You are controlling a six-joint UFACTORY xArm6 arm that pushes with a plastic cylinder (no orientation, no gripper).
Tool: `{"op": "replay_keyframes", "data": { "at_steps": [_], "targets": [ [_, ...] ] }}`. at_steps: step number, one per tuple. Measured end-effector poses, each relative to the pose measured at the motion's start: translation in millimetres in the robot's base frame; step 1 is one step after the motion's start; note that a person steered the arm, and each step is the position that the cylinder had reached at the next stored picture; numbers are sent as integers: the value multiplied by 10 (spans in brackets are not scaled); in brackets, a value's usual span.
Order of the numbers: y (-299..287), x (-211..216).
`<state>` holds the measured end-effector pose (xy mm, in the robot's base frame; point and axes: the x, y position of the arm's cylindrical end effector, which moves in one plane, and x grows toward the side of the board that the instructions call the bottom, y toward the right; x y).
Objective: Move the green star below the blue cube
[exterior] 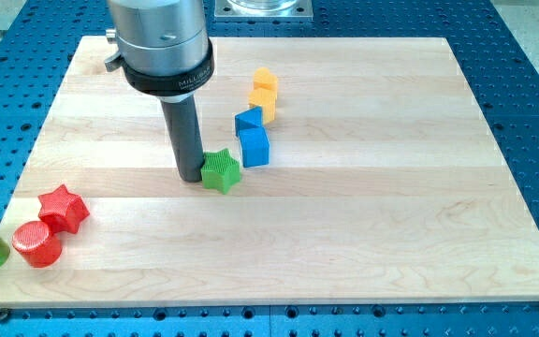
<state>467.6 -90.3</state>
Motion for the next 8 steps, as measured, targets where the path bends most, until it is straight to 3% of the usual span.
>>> {"op": "replay_keyframes", "data": {
  "at_steps": [3,4,8],
  "targets": [
    [347,150],
    [-75,449],
    [585,551]
  ]
}}
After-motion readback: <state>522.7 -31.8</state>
